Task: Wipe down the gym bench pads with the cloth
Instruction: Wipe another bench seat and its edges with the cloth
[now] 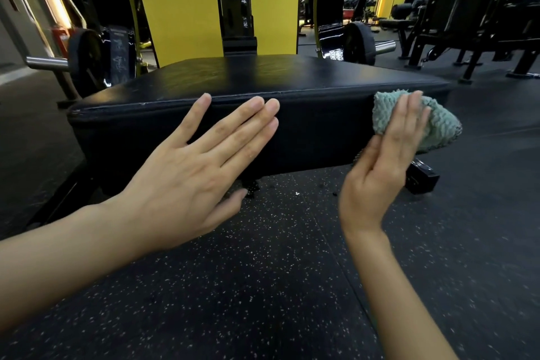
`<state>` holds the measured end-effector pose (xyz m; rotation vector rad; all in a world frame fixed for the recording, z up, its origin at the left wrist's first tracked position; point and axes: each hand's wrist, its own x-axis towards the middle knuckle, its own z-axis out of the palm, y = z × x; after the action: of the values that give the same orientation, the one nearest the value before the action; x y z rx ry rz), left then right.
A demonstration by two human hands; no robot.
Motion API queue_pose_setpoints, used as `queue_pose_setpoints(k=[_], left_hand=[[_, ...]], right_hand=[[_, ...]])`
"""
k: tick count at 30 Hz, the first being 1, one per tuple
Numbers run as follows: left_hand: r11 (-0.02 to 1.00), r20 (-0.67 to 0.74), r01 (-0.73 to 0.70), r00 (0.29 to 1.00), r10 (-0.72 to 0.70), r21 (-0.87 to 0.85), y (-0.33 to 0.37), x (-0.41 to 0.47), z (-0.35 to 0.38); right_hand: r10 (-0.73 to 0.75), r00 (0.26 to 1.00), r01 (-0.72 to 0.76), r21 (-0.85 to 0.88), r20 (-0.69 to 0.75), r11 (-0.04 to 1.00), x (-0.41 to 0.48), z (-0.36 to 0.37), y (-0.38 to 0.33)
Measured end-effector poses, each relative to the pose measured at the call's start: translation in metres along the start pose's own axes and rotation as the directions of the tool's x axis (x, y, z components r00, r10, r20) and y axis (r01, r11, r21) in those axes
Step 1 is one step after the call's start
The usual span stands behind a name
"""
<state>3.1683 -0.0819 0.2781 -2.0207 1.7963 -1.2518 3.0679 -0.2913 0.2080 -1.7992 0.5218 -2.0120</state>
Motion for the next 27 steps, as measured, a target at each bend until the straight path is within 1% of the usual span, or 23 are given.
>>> queue_pose_setpoints(k=[2, 5, 8, 11, 13, 15, 18, 20, 24, 27], left_hand=[[1.0, -0.003, -0.003, 1.0, 0.003, 0.0, 0.002, 0.004, 0.0], [1.0, -0.011, -0.009, 1.0, 0.009, 0.006, 0.005, 0.009, 0.0], [1.0, -0.015, -0.012, 1.0, 0.012, 0.009, 0.009, 0.015, 0.0], [1.0, -0.015, -0.006, 1.0, 0.006, 0.009, 0.014, 0.02, 0.0], [1.0, -0.02, 0.001, 1.0, -0.001, 0.006, 0.016, 0.021, 0.0], [1.0, -0.021, 0.003, 1.0, -0.003, 0.003, 0.017, 0.023, 0.0], [1.0, -0.017, 0.007, 1.0, -0.007, -0.002, 0.019, 0.026, 0.0], [1.0, -0.015, 0.003, 1.0, -0.003, -0.005, 0.021, 0.029, 0.001], [1.0, -0.019, -0.004, 1.0, 0.004, -0.01, 0.024, 0.033, 0.002], [1.0, -0.023, -0.003, 1.0, 0.002, -0.018, 0.028, 0.036, 0.003]], right_hand=[[0.032, 0.999, -0.032, 0.021, -0.011, 0.999, -0.007, 0.007, -0.012], [-0.025, 0.999, 0.024, 0.035, 0.043, 0.999, -0.016, 0.009, -0.021], [-0.165, 0.971, 0.154, 0.079, 0.17, 0.985, -0.032, 0.011, -0.026], [-0.328, 0.905, 0.316, 0.086, 0.272, 0.945, -0.04, 0.01, -0.022], [-0.386, 0.873, 0.393, 0.037, 0.297, 0.919, -0.033, 0.004, -0.011], [-0.401, 0.862, 0.426, -0.015, 0.311, 0.904, -0.024, -0.001, -0.002], [-0.382, 0.881, 0.412, -0.056, 0.278, 0.909, -0.013, -0.008, 0.009], [-0.342, 0.909, 0.368, -0.074, 0.24, 0.927, -0.005, -0.013, 0.018], [-0.216, 0.962, 0.229, -0.066, 0.165, 0.971, 0.019, -0.027, 0.041], [-0.046, 0.997, 0.048, -0.032, 0.066, 0.998, 0.034, -0.034, 0.049]])
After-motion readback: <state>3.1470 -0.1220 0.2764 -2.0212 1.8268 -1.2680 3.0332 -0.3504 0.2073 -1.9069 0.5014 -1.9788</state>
